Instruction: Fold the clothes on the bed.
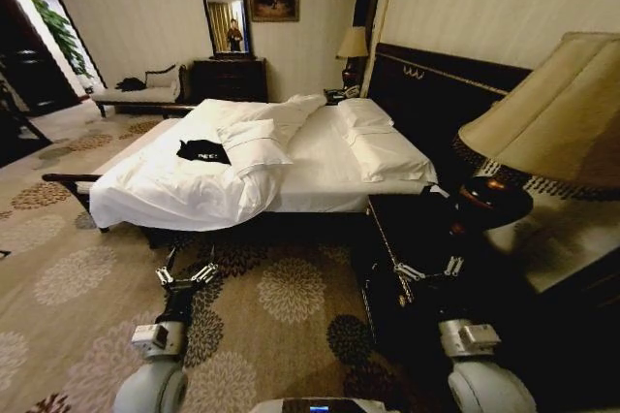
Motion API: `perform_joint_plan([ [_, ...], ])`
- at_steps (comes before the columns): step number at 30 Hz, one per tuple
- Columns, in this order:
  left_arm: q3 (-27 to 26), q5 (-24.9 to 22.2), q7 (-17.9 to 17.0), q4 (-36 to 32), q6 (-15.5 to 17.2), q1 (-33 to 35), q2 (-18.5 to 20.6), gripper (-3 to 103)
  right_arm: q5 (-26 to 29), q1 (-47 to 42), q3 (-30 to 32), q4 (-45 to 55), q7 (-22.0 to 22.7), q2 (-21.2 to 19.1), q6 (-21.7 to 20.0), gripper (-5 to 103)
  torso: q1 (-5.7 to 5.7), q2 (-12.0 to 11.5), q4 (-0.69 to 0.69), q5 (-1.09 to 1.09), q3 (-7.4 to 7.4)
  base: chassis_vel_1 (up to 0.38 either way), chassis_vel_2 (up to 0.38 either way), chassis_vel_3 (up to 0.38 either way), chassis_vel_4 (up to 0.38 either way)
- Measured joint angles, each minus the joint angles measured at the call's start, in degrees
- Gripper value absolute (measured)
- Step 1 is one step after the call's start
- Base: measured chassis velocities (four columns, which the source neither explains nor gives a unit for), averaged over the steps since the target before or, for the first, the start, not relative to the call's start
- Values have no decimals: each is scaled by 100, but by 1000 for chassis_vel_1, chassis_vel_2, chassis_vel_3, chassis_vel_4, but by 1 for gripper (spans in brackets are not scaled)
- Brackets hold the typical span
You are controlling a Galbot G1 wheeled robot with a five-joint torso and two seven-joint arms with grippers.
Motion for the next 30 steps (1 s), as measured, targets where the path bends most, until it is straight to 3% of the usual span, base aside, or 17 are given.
perform_joint_plan([
  [9, -37, -165, -12, -369, 109, 11, 38, 100, 421, -207, -75, 290, 230, -60, -560, 100, 0, 0, -1, 0, 0, 0, 0, 0, 0],
  [13, -40, -216, -15, -410, 128, 16, 49, 100, 392, -203, -72, 290, 254, -59, -554, 100, 0, 0, -1, 0, 0, 0, 0, 0, 0],
  [21, -16, -497, -49, -274, 187, 17, 56, 100, 588, -251, -52, 197, 217, -75, -10, 100, 0, 0, -1, -1, 0, 0, 0, 0, 0],
  [23, 18, -793, -64, -297, 316, 24, 66, 100, 710, -251, -50, 132, 36, -40, 371, 100, 0, 0, 0, 0, 0, 0, 0, 0, 0],
  [30, 5, -931, -62, -308, 350, 57, 94, 100, 665, -272, 34, 119, -206, -9, 613, 100, 0, 0, 0, -1, 0, 0, 0, 0, 0],
])
